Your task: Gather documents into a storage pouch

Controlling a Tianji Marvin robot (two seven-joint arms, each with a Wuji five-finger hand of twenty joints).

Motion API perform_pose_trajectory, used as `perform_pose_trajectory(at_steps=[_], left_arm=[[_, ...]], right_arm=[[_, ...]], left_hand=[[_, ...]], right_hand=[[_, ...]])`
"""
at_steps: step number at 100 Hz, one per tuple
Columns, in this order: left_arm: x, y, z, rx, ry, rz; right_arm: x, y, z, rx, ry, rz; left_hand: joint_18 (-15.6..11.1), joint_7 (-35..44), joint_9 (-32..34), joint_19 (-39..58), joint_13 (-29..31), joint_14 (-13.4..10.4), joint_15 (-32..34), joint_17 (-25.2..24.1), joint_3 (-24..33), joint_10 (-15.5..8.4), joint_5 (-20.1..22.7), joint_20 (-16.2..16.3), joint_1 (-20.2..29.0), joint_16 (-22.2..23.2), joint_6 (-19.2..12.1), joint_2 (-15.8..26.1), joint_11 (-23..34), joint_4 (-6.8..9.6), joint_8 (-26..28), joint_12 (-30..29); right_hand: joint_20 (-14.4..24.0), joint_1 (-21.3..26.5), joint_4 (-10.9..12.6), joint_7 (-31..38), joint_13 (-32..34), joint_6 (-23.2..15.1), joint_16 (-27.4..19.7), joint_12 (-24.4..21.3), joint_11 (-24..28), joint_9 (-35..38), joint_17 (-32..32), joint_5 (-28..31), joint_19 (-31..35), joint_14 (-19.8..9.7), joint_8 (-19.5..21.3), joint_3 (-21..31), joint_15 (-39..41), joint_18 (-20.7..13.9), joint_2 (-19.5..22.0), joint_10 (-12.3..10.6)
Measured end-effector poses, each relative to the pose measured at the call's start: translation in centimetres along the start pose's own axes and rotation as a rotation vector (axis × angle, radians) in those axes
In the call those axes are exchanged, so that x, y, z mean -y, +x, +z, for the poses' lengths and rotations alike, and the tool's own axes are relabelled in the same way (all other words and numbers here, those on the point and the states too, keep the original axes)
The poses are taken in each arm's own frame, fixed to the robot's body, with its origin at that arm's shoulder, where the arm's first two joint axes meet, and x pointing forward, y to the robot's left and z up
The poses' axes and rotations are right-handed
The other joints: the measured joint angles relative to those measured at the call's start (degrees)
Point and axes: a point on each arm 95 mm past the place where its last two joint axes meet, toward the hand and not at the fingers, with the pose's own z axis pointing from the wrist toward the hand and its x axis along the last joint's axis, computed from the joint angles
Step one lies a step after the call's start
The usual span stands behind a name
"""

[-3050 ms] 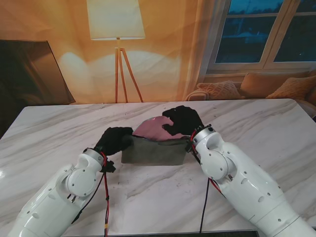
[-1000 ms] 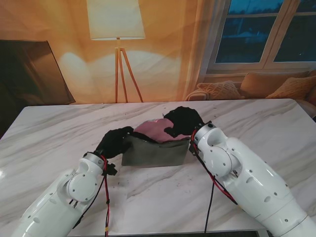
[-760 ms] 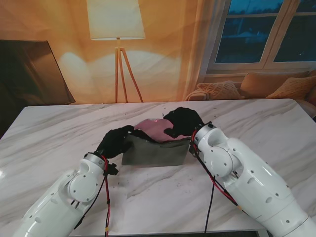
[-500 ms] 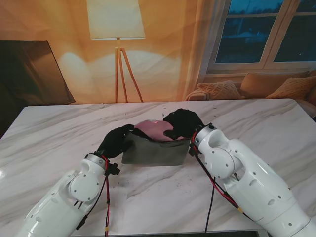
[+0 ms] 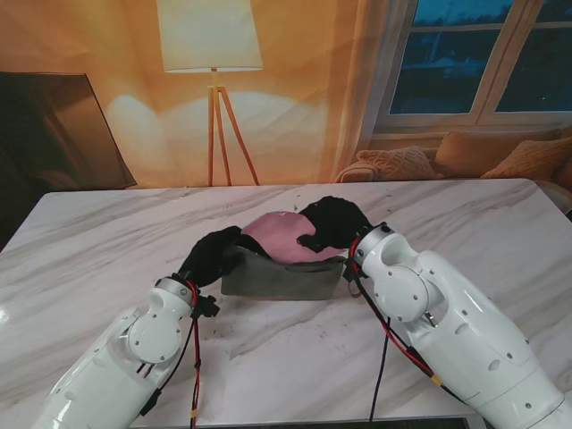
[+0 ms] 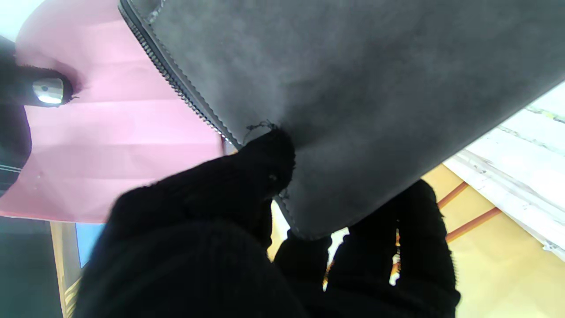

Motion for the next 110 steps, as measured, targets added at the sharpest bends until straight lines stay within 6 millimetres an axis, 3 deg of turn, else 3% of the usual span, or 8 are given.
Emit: perform_pose_trajectory(at_steps=[23, 29, 37, 47, 55, 79, 99, 110], left_arm=[[0.0, -0.1, 0.0, 0.011, -0.005, -0.002], [0.0, -0.2, 0.0, 0.014, -0.008, 0.003], [0.1, -0.2, 0.0, 0.018, -0.009, 0.003], [0.1, -0.2, -0.1, 0.018, -0.012, 0.002], [0.1, -0.2, -0.1, 0.018, -0.012, 0.003], [-0.1, -0.2, 0.0, 0.016, -0.017, -0.003], [-0.3, -0.2, 0.1, 0.016, -0.02, -0.011], [-0.3, -0.1, 0.1, 0.008, -0.023, -0.011]], right_arm=[[0.2, -0.1, -0.1, -0.019, 0.007, -0.004], [0.3, 0.0, 0.0, -0.021, 0.014, -0.005], [0.5, 0.1, 0.2, -0.025, 0.026, 0.007], [0.8, 0.3, 0.5, -0.022, 0.034, 0.037], [0.9, 0.3, 0.6, -0.021, 0.036, 0.034], [1.4, 0.3, 0.7, -0.029, 0.016, 0.025], [2.1, 0.7, 1.0, -0.021, -0.017, 0.05], [2.2, 0.8, 1.1, -0.01, -0.018, 0.073]], left_hand=[[0.0, 3.8, 0.2, 0.1, 0.0, 0.0, 1.0, 0.1, -0.1, 0.0, 0.1, 0.1, 0.2, -0.5, 1.3, -1.1, 0.5, 0.0, -0.1, 3.0], [0.0, 5.3, 1.8, 0.6, 0.0, 0.0, 1.8, 0.1, -1.5, 0.0, 1.0, 0.1, 0.9, 0.0, 1.2, -1.1, 0.3, -1.06, -0.1, 4.6], [0.0, 6.3, 3.3, 0.7, 0.1, 0.0, 2.4, 0.4, -2.0, 0.1, 1.9, 0.2, 1.5, 0.1, 1.2, -1.2, -0.1, -1.12, -0.3, 6.0], [0.0, 7.2, 5.2, 1.1, 0.7, -0.1, 3.0, 1.2, -2.3, 0.6, 2.5, 0.2, 2.9, 0.4, 1.2, -1.3, -1.1, -1.5, -0.8, 7.7], [0.0, 7.8, 6.9, 1.2, 1.8, -0.1, 3.0, 1.8, -2.3, 0.6, 2.6, 0.2, 3.6, 1.5, 1.2, -1.3, -2.3, -1.73, -1.0, 9.2], [0.0, 7.8, 8.8, 1.4, 2.5, -0.1, 3.7, 2.5, -3.1, 0.7, 3.9, 0.2, 4.5, 2.8, 1.2, -1.2, -3.9, -1.23, -1.2, 10.8], [0.3, 8.7, 11.1, 1.8, 4.2, -0.2, 3.9, 3.4, -4.6, 0.7, 5.6, 0.2, 6.9, 3.1, 1.2, -1.3, -5.2, -1.21, -1.6, 12.8], [0.7, 9.4, 12.5, 2.3, 5.2, -0.2, 4.4, 4.3, -5.1, 0.7, 6.0, 0.2, 7.5, 3.6, 1.1, -1.4, -5.8, -1.3, -1.9, 13.7]], right_hand=[[-2.5, 0.0, -0.1, 0.0, 0.0, -0.4, -4.5, -0.1, 0.0, 0.0, -1.9, 0.0, 0.0, 0.1, 1.3, 0.0, 0.0, 0.2, 0.4, 0.0], [-3.3, 0.0, -0.1, 0.0, -0.1, -0.4, -6.5, -0.4, 0.0, -0.1, -2.6, 0.0, 0.0, 0.3, 1.6, 0.0, 0.0, 0.2, 1.3, 0.1], [-3.9, -0.8, -0.2, 0.0, -0.1, -0.4, -8.0, -0.8, -0.6, -0.1, -4.1, 0.0, 0.0, 0.6, 1.7, 0.0, 0.0, 0.6, 1.5, 0.4], [-4.0, -1.5, -0.2, -0.6, -1.0, -0.4, -11.1, -2.1, -2.2, -1.4, -7.1, -0.1, 0.0, 1.7, 1.7, 0.0, -0.7, 1.2, 2.1, 1.7], [-4.0, -5.1, 0.3, -2.0, -1.1, -1.5, -15.1, -3.0, -4.7, -3.5, -10.8, -0.1, 0.0, 2.1, 2.2, -0.3, -3.5, 1.3, 2.8, 2.9], [0.4, -7.3, 0.7, -4.2, -15.6, -3.1, -18.1, -8.7, -15.1, -16.3, -29.8, -0.1, -4.2, 4.5, 3.6, -2.0, -16.6, 1.4, 2.8, 7.1], [3.0, -7.0, 0.8, -4.1, -24.0, -4.9, -17.2, -10.9, -19.0, -21.9, -37.8, -2.6, -12.1, 5.0, 3.6, -3.1, -28.4, 1.4, 2.8, 7.0], [3.1, -5.9, 0.8, -4.2, -27.0, -5.6, -18.7, -14.1, -22.6, -23.1, -41.3, -4.0, -17.3, 5.0, 3.3, -4.5, -35.8, 1.4, 4.5, 5.5]])
